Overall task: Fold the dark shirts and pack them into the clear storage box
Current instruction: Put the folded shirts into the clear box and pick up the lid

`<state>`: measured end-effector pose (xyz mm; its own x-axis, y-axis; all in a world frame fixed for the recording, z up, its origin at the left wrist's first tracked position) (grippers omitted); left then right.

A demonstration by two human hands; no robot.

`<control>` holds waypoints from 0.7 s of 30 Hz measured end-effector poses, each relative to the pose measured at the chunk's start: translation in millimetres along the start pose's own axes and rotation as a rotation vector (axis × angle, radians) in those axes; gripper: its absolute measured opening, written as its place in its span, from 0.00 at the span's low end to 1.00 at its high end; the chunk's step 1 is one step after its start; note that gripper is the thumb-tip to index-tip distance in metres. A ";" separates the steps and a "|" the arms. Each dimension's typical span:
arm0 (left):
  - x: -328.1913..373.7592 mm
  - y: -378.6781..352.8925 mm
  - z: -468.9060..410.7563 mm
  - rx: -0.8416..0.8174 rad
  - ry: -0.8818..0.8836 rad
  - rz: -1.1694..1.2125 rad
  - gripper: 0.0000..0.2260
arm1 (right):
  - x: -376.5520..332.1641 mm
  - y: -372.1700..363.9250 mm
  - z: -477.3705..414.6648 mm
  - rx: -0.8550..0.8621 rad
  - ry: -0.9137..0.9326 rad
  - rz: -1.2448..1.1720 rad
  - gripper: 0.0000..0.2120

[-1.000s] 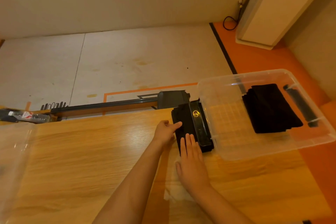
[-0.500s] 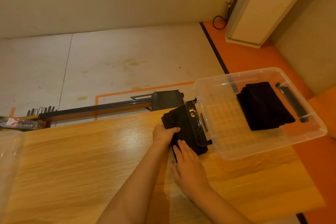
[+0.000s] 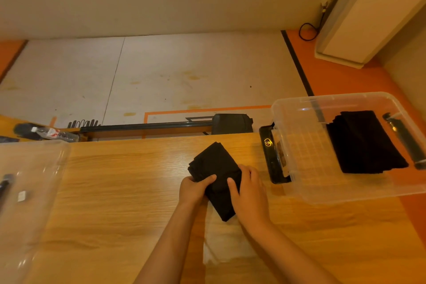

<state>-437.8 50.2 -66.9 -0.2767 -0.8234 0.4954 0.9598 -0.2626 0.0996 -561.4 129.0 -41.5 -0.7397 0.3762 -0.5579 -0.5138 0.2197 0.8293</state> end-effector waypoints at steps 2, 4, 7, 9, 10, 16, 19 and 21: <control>-2.5 1.4 4.6 0.028 0.003 0.030 0.18 | 8.7 5.9 -7.8 -0.022 -0.086 -0.005 0.26; -9.7 2.1 7.7 0.041 0.031 0.056 0.24 | 19.5 7.6 -11.5 -0.148 -0.143 0.042 0.27; -18.4 -5.2 17.6 0.013 0.065 0.039 0.16 | 28.1 2.2 -9.5 -0.357 -0.179 0.093 0.28; -23.9 -11.7 20.5 -0.013 0.092 0.025 0.17 | 29.9 -4.5 -6.0 -0.412 -0.175 0.085 0.28; -25.6 -13.9 21.1 -0.022 0.100 0.030 0.18 | 31.9 -7.3 -4.3 -0.419 -0.201 0.016 0.29; -29.3 -6.6 24.4 -0.129 0.169 0.060 0.18 | 27.1 11.3 7.0 -0.627 -0.600 -0.796 0.19; -37.7 0.6 28.0 -0.280 0.245 0.098 0.23 | 28.0 17.0 13.7 -0.679 -0.677 -0.959 0.18; -43.9 1.6 34.7 -0.371 0.297 0.151 0.25 | 28.1 17.4 18.0 -0.667 -0.710 -1.058 0.17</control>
<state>-422.5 103.4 -58.5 -0.1898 -0.9596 0.2077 0.9233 -0.2464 -0.2947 -583.3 159.6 -42.1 0.3779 0.7107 -0.5934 -0.9258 0.2943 -0.2371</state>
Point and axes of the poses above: each hand's wrist, its own z-axis away from the middle knuckle, its own y-axis out of the back of the hand, x = y × z, the point moved 3 cm from there along -z, towards the middle knuckle, and after that the axes turned 11 degrees about y, right-handed, at the moved point
